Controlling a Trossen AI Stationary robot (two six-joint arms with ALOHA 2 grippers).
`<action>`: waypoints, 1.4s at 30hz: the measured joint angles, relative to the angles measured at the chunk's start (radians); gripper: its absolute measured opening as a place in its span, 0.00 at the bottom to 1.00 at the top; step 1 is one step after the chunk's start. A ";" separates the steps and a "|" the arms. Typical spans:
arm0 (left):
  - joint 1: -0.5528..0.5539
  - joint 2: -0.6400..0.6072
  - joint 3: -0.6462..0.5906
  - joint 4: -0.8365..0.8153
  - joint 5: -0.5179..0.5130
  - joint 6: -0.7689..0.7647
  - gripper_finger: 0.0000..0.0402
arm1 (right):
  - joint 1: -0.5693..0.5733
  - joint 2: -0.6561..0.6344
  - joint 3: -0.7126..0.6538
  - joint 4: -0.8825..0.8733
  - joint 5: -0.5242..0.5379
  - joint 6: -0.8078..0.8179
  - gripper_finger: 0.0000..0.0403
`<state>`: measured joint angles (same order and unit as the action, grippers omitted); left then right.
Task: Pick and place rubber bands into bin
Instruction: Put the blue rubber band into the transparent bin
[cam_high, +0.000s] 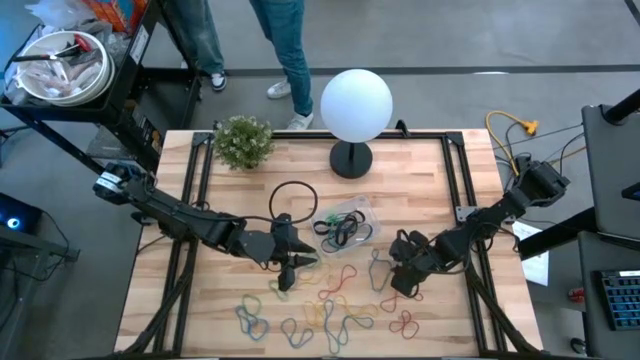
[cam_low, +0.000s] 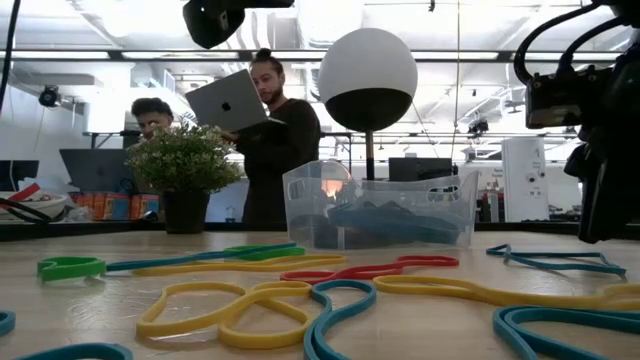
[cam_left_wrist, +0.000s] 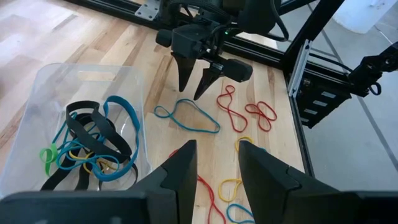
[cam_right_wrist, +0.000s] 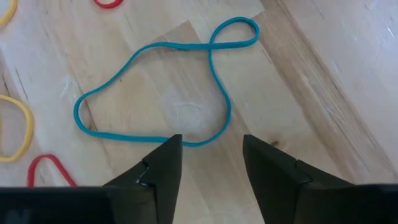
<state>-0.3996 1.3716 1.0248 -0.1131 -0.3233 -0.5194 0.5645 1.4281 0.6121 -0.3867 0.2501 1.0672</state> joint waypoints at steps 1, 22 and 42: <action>0.000 0.000 0.000 0.000 0.000 0.000 0.26 | 0.000 0.000 0.000 0.001 0.000 0.000 0.41; 0.000 0.000 -0.001 0.000 0.000 0.001 0.26 | 0.000 0.000 0.000 0.008 -0.050 0.077 0.39; 0.000 0.000 -0.007 -0.001 0.000 0.003 0.26 | 0.000 0.067 0.035 0.001 -0.042 0.454 0.37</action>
<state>-0.3997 1.3716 1.0177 -0.1138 -0.3229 -0.5163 0.5644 1.4947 0.6467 -0.3855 0.2081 1.5211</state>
